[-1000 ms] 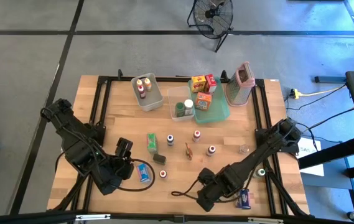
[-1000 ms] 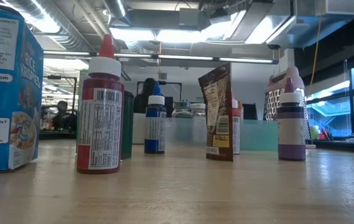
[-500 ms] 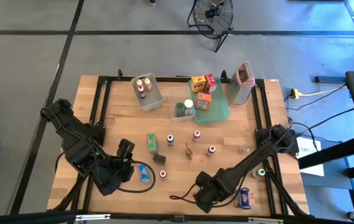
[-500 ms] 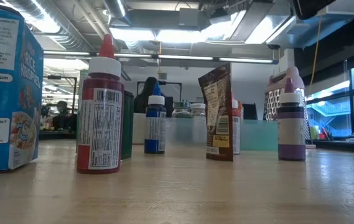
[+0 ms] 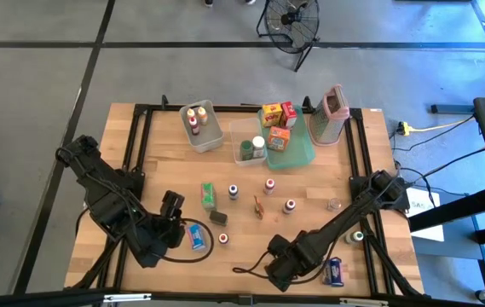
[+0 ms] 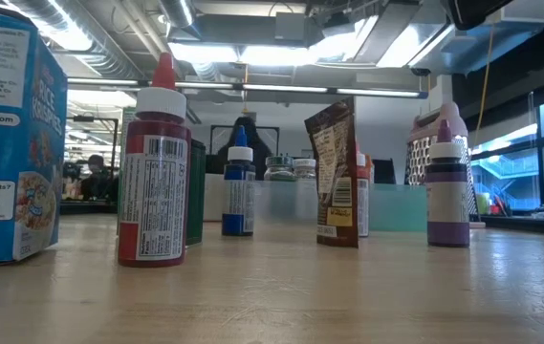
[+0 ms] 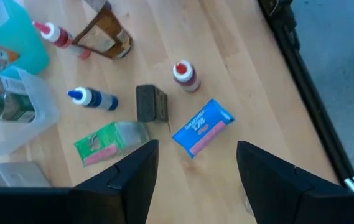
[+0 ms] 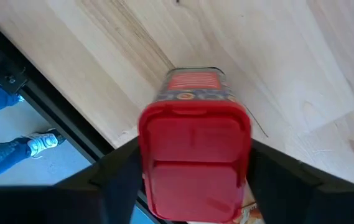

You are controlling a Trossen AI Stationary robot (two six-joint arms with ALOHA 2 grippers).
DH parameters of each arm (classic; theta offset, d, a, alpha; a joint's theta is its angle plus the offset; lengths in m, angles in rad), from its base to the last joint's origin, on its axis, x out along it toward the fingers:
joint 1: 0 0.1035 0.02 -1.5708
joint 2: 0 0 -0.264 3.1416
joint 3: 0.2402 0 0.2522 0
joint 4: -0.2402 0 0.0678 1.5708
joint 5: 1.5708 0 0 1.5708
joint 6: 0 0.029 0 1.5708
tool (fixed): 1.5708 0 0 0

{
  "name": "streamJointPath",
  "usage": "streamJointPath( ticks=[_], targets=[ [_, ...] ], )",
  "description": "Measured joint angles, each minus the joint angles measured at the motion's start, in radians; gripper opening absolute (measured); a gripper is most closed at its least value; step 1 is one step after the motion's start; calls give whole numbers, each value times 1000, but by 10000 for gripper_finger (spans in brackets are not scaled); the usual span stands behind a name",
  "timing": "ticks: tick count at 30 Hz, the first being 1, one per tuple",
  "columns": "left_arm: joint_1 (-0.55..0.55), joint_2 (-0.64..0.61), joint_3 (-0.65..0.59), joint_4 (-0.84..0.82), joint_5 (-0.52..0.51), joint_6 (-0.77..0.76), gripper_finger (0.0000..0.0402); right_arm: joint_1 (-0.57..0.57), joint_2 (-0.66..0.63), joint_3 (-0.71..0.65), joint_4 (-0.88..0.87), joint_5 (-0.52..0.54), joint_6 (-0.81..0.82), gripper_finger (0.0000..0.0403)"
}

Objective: Pick & Place Kitchen Items
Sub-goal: Put the red seasoning can into the white bin

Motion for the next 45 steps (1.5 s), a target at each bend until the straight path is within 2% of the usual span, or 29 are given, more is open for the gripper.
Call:
streamJointPath(
  ticks=[3,16,22,27,32,34,37,42,45],
  targets=[
    [-7,0,0,-38,0,-26,212,-1,0,0,0,0,5,219],
    [-97,0,0,-155,0,-80,212,0,0,38,30,-18,47,219],
    [-151,-12,0,-153,-25,-87,212,2,0,186,-94,16,53,219],
    [-173,-45,0,-153,-87,-95,212,1,0,339,-274,18,45,219],
    [-174,-95,0,-153,-98,-80,212,-6,0,512,-477,54,33,219],
    [-174,-115,0,-153,-115,-72,212,-18,-1,579,-543,89,2,220],
    [-171,-145,0,-153,-193,-69,212,-55,-13,643,-529,152,-135,220],
    [-169,-187,0,-153,-324,-73,212,-179,-19,731,-535,209,-403,220],
    [-156,-205,0,-153,-351,-98,212,-277,-23,739,-532,221,-581,220]
  ],
)
